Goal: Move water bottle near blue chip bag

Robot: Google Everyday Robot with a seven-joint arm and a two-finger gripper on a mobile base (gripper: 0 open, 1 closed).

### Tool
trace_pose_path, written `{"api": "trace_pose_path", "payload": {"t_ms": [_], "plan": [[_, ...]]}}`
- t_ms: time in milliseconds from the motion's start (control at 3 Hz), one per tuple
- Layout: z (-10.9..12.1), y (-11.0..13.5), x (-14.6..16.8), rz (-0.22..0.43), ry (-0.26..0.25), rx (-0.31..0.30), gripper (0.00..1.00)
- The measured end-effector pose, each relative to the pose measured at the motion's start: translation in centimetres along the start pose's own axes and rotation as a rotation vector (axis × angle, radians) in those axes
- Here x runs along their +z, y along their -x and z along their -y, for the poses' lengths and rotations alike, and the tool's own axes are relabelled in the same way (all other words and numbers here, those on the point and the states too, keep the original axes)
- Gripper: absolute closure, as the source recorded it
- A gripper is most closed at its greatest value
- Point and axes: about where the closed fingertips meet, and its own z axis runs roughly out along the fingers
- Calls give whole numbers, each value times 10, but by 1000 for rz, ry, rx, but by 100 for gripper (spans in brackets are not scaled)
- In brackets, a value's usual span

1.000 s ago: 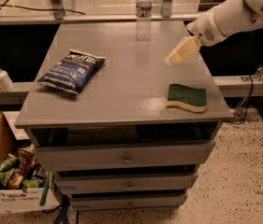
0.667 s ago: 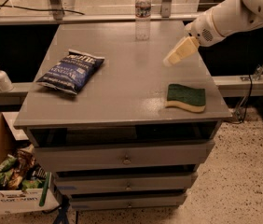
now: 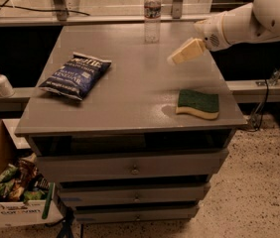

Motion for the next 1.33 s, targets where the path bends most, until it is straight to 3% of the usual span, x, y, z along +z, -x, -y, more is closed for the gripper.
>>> {"api": "trace_pose_path", "payload": {"t_ms": [333,1333], "plan": [[21,12,30,109,-22,21,0],[87,31,110,296,-66,109,0]]}}
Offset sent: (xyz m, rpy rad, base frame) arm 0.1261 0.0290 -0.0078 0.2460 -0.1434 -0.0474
